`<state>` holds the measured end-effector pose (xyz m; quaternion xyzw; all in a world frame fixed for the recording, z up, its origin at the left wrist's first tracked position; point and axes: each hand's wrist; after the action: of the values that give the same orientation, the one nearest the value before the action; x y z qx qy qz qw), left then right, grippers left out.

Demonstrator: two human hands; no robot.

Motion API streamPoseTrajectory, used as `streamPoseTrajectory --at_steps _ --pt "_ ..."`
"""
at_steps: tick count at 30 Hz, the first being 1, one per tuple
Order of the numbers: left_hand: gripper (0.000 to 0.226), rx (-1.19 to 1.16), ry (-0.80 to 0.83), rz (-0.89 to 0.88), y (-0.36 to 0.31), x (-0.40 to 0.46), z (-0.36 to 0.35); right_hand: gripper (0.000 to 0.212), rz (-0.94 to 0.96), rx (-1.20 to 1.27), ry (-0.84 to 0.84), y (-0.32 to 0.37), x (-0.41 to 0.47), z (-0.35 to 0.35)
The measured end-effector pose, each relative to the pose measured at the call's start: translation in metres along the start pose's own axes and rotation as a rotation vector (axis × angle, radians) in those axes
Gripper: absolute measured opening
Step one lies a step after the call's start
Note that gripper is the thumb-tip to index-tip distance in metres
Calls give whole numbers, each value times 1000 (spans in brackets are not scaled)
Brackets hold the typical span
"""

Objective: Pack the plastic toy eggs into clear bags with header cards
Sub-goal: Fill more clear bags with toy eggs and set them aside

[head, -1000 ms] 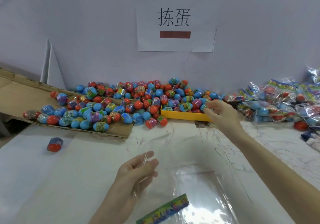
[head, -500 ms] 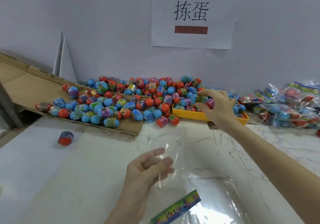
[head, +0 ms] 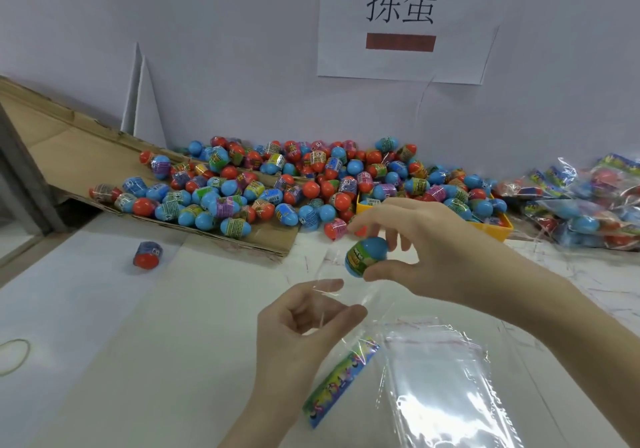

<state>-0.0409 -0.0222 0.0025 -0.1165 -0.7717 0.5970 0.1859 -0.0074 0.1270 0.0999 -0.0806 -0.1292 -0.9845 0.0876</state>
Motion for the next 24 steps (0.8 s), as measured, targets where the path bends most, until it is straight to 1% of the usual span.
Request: streamPoseTrajectory --at_steps 3,5,8,11,16,20,22,24 --pt "32 5 10 -10 0 0 0 36 13 28 61 3 -1 6" --pt "32 -3 14 0 0 0 -1 34 33 83 76 4 -4 9" --pt "33 -13 24 -1 0 0 -2 36 46 109 100 5 -6 8" --pt "33 1 37 -21 -1 -2 -3 40 1 71 111 3 -4 4" --pt "37 14 46 -24 0 -2 -3 39 -26 108 120 4 -4 -4" --pt "37 32 51 -19 3 -2 -3 27 -54 218 47 3 -3 -10" --pt "35 49 73 -17 2 -2 -3 17 -35 215 46 1 -1 -10" --pt "32 37 100 -4 1 -2 -4 14 -4 173 66 0 0 -11"
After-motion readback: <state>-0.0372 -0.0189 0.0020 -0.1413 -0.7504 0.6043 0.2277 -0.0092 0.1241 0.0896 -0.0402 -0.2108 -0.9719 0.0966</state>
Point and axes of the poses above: each hand's wrist, its own x-axis towards the middle knuckle, its own z-axis out of the back of the hand, y = z × x, and after that the axes turned 2 degrees about y, right-handed
